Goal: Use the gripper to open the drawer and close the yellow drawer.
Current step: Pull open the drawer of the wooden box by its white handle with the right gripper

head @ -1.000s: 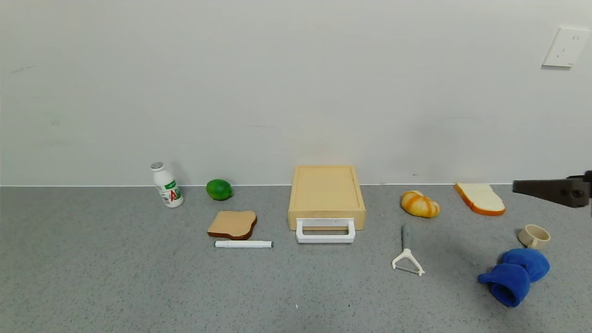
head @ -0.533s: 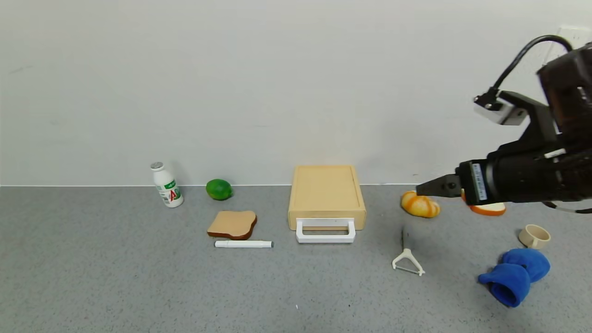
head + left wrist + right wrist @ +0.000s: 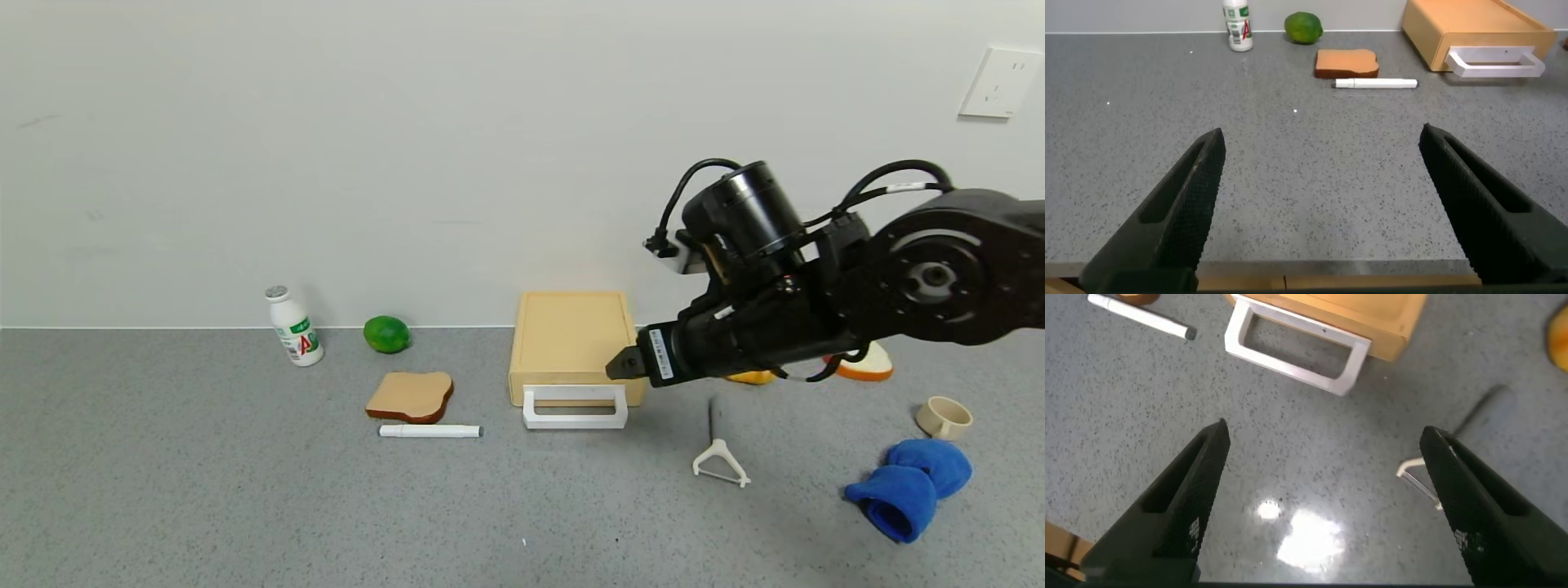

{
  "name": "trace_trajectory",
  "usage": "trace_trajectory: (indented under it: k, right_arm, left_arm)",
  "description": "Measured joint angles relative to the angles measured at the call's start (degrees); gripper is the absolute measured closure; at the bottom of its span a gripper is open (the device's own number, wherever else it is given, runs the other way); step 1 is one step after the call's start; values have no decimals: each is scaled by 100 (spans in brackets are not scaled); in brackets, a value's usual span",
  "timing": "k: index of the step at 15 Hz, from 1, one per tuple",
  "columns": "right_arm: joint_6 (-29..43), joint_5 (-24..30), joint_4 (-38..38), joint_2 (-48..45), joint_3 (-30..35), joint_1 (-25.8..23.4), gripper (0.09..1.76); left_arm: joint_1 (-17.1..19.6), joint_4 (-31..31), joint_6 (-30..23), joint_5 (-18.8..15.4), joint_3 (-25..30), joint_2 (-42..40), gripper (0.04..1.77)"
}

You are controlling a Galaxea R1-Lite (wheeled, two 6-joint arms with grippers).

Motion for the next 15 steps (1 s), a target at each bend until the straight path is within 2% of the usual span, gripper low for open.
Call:
trace_trajectory:
  k: [5, 8, 11, 15]
  right_arm:
    - [317, 6, 630, 997, -1041, 57, 14]
    - [430, 13, 674, 1317, -1231, 71, 16]
    - [516, 11, 674, 1491, -1296, 94, 68]
    - [518, 37, 669, 1615, -1375, 94, 115]
  left_arm:
    - [0, 0, 2, -2, 0, 0, 9]
    - [0, 0, 0, -2, 0, 0, 9]
    - [0, 0, 2, -2, 0, 0, 9]
    - [0, 0, 0, 0, 0, 0, 9]
